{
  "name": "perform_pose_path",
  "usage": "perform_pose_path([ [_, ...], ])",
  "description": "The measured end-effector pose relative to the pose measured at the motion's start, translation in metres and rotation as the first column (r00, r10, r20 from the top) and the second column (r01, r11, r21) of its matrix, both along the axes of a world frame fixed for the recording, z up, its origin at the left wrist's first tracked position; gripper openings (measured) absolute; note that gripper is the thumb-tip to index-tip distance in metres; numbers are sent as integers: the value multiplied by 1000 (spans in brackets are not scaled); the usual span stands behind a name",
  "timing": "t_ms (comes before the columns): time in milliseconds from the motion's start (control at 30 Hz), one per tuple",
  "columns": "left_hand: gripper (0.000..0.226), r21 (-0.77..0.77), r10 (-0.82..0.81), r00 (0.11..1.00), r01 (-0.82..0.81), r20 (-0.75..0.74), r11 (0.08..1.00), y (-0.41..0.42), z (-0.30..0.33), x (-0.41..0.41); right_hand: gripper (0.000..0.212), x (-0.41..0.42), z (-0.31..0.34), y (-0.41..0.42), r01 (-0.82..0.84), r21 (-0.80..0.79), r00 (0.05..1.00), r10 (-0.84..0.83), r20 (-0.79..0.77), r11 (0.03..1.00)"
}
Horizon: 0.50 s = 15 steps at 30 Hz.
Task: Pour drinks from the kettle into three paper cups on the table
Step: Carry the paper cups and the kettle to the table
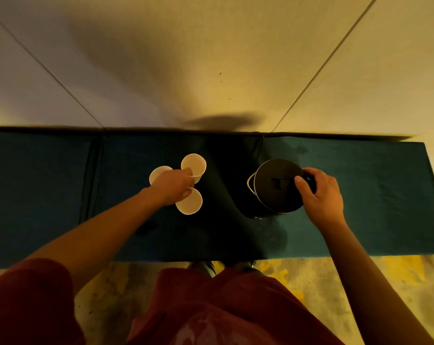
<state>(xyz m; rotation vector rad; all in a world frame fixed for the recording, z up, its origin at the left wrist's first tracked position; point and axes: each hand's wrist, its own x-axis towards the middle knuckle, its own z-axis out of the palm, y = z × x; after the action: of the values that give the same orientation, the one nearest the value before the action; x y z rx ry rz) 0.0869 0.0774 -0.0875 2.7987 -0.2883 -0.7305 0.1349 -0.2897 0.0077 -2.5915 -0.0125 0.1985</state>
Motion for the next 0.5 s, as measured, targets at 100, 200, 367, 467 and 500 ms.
perform_pose_path([
  [100, 21, -16, -17, 999, 18, 41, 1000, -2, 0, -2, 35, -1, 0, 1, 2, 3, 1000, -2, -2, 1000],
  [200, 30, -26, -14, 998, 16, 62, 1000, -2, 0, -5, 36, -1, 0, 1, -2, 1, 1000, 2, 1, 1000],
  [367, 39, -46, -2, 996, 7, 93, 999, -1, 1, -12, 42, 0, -2, -2, -6, -8, 1000, 7, 6, 1000],
  [467, 38, -77, 24, 992, -15, 123, 997, -5, 7, -16, 42, 0, -1, -2, -7, 4, 1000, 7, 7, 1000],
  [500, 38, -79, 31, 991, -21, 134, 997, -7, 8, -17, 39, 0, -1, -1, -3, 8, 1000, 3, 5, 1000],
])
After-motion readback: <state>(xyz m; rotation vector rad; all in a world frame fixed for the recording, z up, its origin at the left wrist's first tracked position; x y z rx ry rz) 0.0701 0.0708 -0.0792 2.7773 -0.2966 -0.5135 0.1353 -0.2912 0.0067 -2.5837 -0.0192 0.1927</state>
